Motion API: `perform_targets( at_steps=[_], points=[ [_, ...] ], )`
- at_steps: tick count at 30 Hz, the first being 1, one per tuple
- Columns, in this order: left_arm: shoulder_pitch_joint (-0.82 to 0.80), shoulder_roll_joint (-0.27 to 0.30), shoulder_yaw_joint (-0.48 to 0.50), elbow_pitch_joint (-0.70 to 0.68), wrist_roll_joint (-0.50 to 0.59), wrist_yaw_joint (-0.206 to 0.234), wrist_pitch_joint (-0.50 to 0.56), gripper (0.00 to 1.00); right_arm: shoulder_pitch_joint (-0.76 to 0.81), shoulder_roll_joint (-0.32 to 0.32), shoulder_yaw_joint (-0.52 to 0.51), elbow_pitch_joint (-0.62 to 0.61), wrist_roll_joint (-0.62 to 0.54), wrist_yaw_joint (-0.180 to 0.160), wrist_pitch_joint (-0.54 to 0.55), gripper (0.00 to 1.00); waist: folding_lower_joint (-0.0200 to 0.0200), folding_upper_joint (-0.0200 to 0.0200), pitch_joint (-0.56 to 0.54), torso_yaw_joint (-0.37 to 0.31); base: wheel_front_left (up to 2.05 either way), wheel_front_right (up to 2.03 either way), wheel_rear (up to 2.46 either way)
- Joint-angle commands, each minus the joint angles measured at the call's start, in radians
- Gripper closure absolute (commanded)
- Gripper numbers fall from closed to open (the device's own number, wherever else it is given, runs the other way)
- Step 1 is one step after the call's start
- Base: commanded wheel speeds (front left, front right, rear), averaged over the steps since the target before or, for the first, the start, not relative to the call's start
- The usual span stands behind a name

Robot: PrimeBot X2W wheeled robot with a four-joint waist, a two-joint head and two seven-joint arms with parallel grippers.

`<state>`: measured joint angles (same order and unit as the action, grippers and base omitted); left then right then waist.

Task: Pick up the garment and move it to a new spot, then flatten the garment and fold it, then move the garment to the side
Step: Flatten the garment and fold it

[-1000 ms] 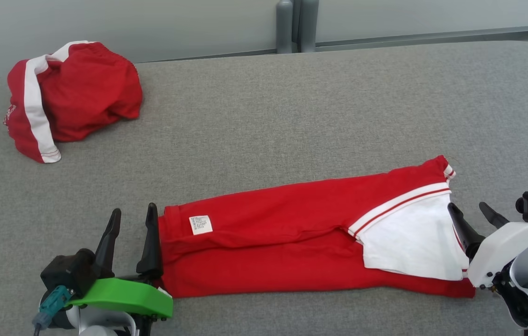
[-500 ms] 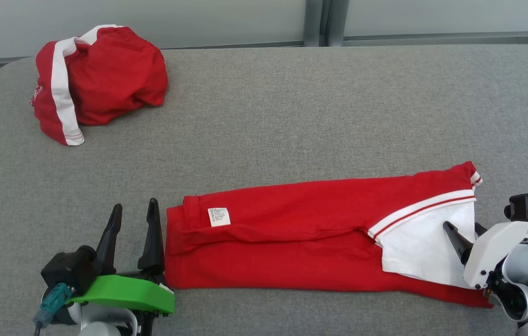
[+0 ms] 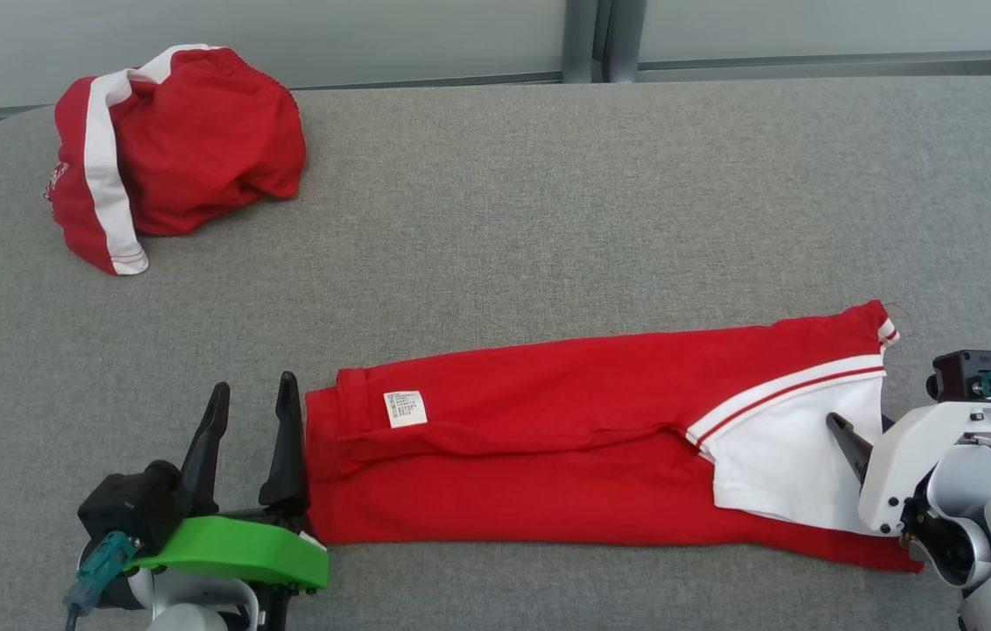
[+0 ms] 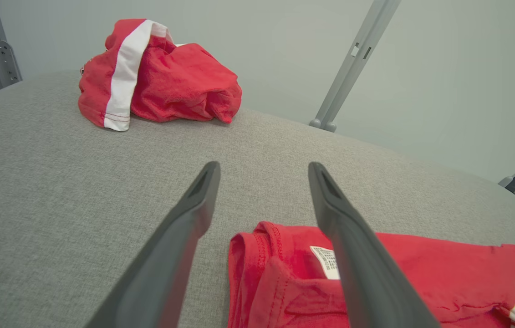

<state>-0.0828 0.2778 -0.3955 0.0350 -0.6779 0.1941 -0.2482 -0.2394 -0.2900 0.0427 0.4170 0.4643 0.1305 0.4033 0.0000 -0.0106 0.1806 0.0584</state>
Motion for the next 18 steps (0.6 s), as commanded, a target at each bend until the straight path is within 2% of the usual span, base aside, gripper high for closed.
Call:
perform_targets(
  at_steps=[1, 3, 4, 9, 18],
  points=[
    [-0.017, 0.003, -0.001, 0.002, 0.006, -0.002, -0.006, 0.0, 0.002, 0.007, 0.017, 0.019, -0.01, 0.0, 0.009, 0.65, 0.0, 0.0106, 0.001, -0.001, 0.0, 0.0, 0.0],
    [-0.018, 0.003, -0.002, 0.003, 0.004, -0.001, -0.006, 0.0, -0.004, 0.009, 0.028, 0.024, -0.016, 0.0, 0.003, 0.94, 0.0, 0.0106, 0.002, -0.003, 0.0, 0.0, 0.0],
    [-0.018, 0.003, -0.002, 0.003, 0.004, -0.001, -0.006, 0.0, -0.007, 0.008, 0.032, 0.027, -0.019, 0.0, 0.0, 1.0, 0.0, 0.0106, 0.002, -0.003, 0.0, 0.0, 0.0],
    [-0.016, 0.006, -0.001, 0.004, 0.001, 0.005, -0.007, 0.0, -0.038, -0.006, 0.024, 0.021, -0.019, 0.0, -0.044, 1.0, 0.0, 0.0106, 0.001, -0.011, 0.0, 0.0, 0.0],
    [-0.006, 0.011, -0.004, 0.008, -0.001, 0.008, -0.006, 0.0, -0.049, -0.052, -0.014, -0.002, -0.009, -0.001, -0.064, 1.0, 0.0, 0.0106, -0.014, -0.037, 0.0, 0.0, 0.0]
  ],
)
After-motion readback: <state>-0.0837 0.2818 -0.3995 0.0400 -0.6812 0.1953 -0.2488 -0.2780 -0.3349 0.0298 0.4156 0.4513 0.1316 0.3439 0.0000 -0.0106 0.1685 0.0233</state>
